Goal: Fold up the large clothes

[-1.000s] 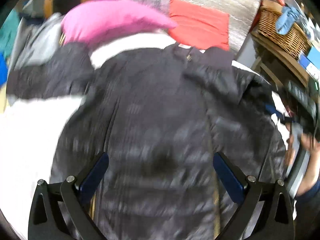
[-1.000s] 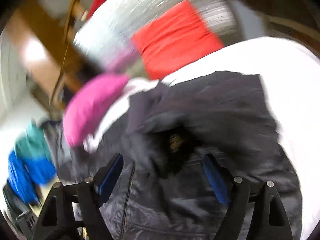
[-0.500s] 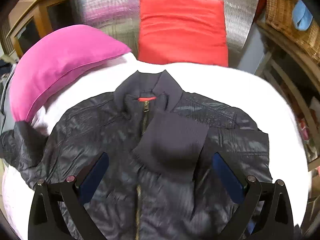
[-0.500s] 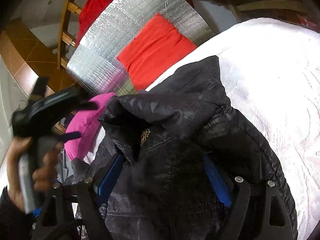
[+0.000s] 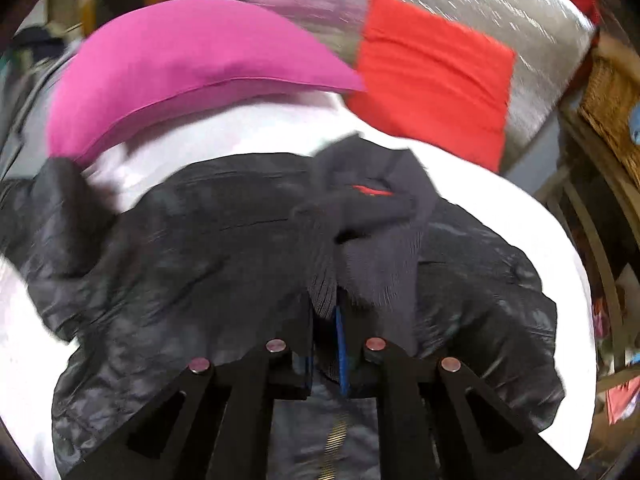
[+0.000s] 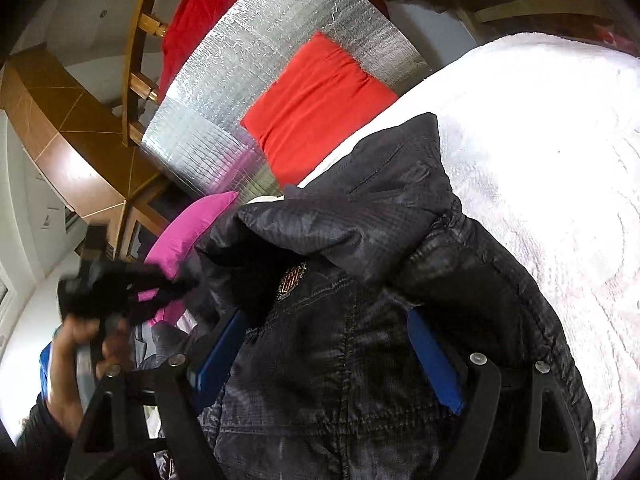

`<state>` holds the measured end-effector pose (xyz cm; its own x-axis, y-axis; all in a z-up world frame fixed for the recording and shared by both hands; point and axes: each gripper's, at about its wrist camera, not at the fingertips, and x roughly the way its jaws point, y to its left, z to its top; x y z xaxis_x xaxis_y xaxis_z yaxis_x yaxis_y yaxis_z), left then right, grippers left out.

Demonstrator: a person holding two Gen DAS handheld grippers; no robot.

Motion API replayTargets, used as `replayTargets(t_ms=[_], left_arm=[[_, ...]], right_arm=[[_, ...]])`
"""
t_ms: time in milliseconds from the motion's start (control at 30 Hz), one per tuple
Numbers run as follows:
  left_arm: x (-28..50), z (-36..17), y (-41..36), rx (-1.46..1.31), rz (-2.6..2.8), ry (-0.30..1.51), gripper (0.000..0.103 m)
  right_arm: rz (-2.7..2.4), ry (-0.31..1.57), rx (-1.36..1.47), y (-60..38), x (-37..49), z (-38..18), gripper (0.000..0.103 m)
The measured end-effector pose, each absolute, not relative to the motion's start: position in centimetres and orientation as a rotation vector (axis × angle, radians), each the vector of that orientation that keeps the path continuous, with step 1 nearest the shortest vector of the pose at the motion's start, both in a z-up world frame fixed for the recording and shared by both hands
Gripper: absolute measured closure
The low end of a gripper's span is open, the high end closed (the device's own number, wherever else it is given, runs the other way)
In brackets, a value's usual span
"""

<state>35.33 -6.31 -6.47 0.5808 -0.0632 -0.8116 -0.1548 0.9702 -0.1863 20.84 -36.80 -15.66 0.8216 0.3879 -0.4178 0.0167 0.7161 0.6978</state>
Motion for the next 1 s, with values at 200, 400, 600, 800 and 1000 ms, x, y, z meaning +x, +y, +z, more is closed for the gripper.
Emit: replayTargets(t_ms=[200,400,600,800,1000], left_arm=[[31.5,-10.3,0.8,-0.484,0.074,0.956,0.092],[28.9,-13.2,4.2,-0.647,0.119,0.989,0.05],[26.4,-12.7,6.3,-0.827,0.09,0.932,0.032],[28.4,-11.5,4.6,-0.791,0.074,0.924,0.02],[31.9,-13.4,4.4,-0.789,0.135,1.008,0.075]], right_arm=[[0.212,0.586,0.743,-36.6,21.0,-15.6,0.018],[0.206,0.589,0.733,-36.5,21.2,-15.5,0.017],[0.206,0.589,0.732,-36.5,21.2,-15.5,0.018],[0.206,0.588,0.734,-36.5,21.2,-15.6,0.017],[0.208,0.587,0.734,-36.5,21.3,-15.7,0.018]])
